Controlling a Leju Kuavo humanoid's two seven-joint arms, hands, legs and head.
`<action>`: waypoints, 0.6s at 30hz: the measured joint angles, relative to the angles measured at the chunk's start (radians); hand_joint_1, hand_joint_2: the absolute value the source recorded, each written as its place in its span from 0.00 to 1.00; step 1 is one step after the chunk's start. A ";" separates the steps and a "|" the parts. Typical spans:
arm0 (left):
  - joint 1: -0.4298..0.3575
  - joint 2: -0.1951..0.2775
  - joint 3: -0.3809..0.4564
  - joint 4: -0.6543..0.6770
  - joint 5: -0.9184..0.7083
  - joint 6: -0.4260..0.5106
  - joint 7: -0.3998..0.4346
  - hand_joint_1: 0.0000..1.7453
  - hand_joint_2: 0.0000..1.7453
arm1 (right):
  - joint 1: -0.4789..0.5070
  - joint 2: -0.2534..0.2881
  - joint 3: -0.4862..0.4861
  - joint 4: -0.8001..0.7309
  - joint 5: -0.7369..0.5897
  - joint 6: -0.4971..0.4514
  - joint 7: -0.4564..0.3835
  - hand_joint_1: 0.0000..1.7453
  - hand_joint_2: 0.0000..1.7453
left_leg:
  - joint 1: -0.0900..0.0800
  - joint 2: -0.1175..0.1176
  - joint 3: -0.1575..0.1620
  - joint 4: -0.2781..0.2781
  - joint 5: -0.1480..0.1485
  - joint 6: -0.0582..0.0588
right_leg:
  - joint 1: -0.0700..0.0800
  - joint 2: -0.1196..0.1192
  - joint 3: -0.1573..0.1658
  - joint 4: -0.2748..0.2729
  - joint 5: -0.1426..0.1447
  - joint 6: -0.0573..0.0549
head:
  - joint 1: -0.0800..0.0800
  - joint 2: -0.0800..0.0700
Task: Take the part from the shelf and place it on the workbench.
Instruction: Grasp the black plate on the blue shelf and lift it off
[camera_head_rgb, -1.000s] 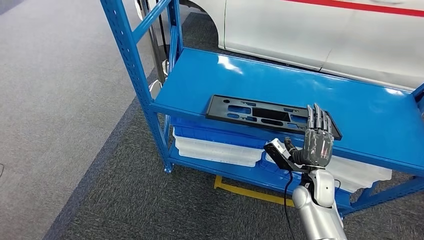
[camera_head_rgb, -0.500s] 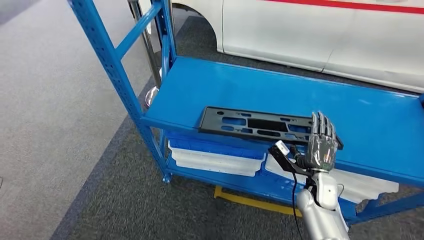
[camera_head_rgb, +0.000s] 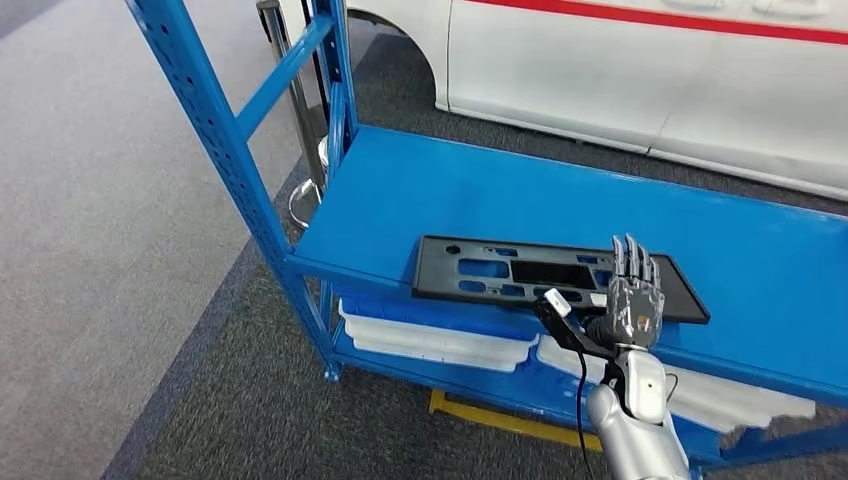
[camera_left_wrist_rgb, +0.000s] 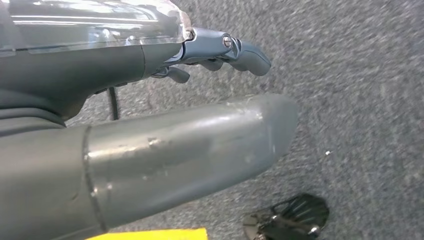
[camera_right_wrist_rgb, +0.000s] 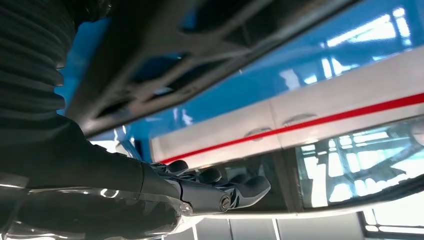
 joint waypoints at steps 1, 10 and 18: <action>-0.001 0.000 0.000 0.000 0.000 0.000 0.000 0.00 0.00 | -0.001 0.000 0.000 0.001 0.000 0.000 0.000 0.00 1.00 | 0.000 0.000 0.007 -0.002 -0.004 0.004 | -0.003 0.000 -0.033 0.057 -0.023 0.006 | 0.000 0.000; -0.003 0.000 -0.001 0.000 -0.015 0.001 -0.005 0.00 0.00 | -0.004 -0.004 0.023 0.021 0.023 0.009 0.019 0.00 1.00 | 0.000 -0.002 0.059 0.002 -0.060 -0.018 | -0.006 -0.004 -0.090 -0.056 0.112 -0.001 | 0.001 0.000; -0.011 -0.001 -0.001 0.000 -0.027 0.000 -0.012 0.00 0.00 | -0.044 0.011 0.112 0.059 0.123 0.029 0.041 1.00 1.00 | 0.003 0.000 -0.054 0.250 -0.187 -0.051 | -0.003 0.000 -0.061 -0.074 0.098 -0.046 | 0.002 0.000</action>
